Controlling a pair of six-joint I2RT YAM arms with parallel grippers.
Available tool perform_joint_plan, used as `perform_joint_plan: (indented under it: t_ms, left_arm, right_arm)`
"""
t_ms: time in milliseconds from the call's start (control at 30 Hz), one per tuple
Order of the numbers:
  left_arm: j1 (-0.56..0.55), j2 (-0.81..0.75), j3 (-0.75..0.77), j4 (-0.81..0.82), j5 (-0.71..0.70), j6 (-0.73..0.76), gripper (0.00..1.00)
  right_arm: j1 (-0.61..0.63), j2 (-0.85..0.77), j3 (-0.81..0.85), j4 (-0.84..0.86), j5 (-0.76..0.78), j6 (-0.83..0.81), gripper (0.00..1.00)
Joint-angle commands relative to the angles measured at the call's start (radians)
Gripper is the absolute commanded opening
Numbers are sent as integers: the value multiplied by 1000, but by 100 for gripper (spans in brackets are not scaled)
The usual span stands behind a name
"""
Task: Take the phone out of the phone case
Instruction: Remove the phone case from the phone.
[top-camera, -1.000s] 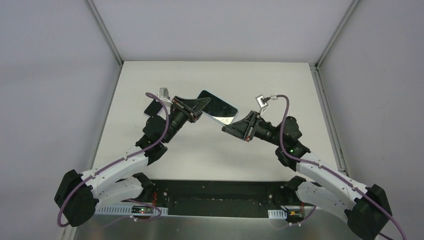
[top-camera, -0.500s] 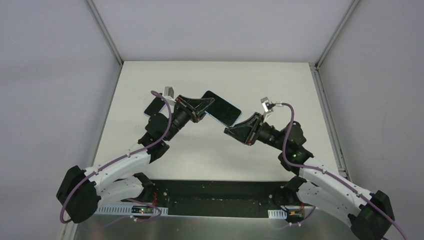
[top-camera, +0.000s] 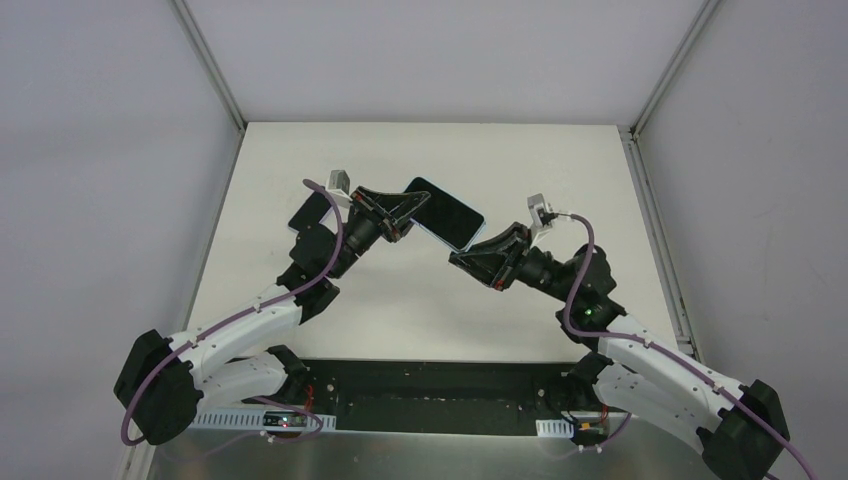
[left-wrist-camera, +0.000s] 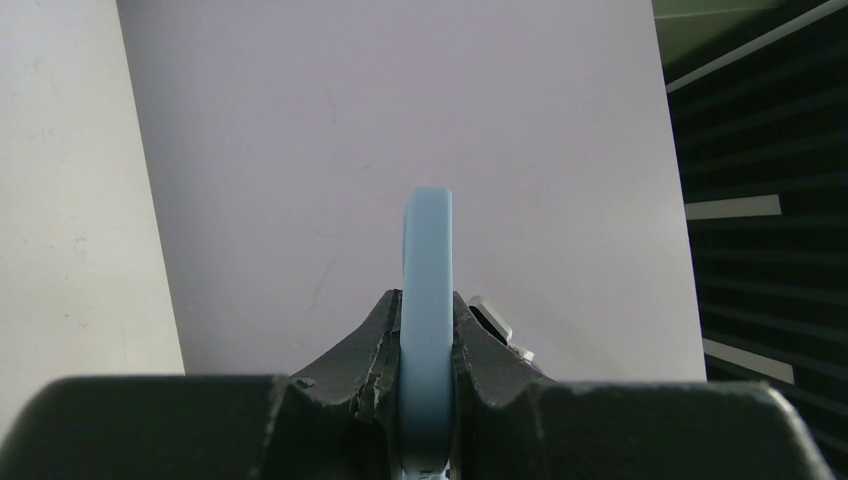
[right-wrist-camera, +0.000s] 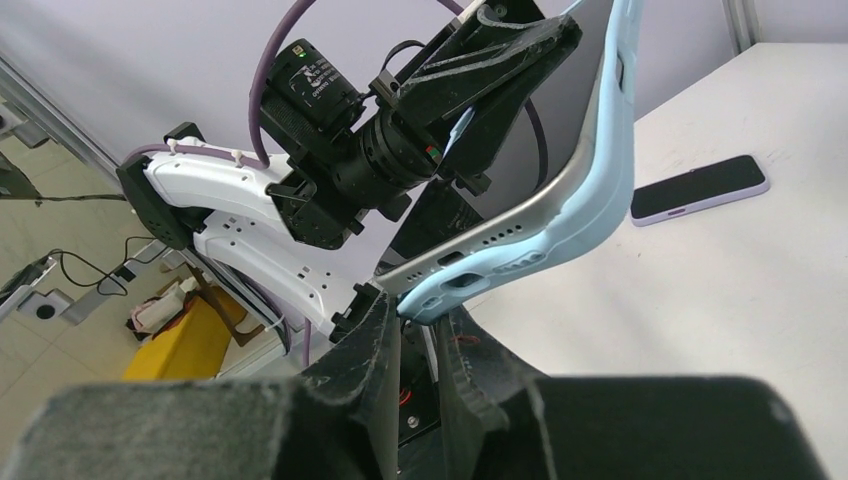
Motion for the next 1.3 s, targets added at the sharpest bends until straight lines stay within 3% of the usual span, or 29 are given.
perform_joint_plan:
  t_ms: [0, 300, 467, 567, 700, 800, 1067, 1267]
  left_arm:
    - [-7, -8, 36, 50, 75, -26, 0]
    - [-8, -42, 17, 50, 42, -7, 0]
    - [4, -58, 15, 49, 32, 2, 0]
    - [15, -68, 17, 47, 31, 8, 0]
    - [42, -95, 16, 40, 31, 21, 0]
    - [71, -123, 16, 29, 36, 40, 0]
    - [95, -173, -10, 10, 67, 138, 0]
    - [96, -175, -24, 10, 106, 175, 0]
  right_arm:
    - [-1, -28, 14, 163, 26, -74, 0]
    - [11, -32, 24, 107, 20, -79, 0]
    - [10, -44, 58, -2, -2, -64, 41]
    - [10, -66, 67, -49, 1, -65, 55]
    - [10, -122, 67, -138, 14, -64, 81]
    - [11, -174, 68, -231, 43, -39, 89]
    - [7, -349, -12, -358, 354, 185, 94]
    - [2, -321, 139, -747, 499, 262, 96]
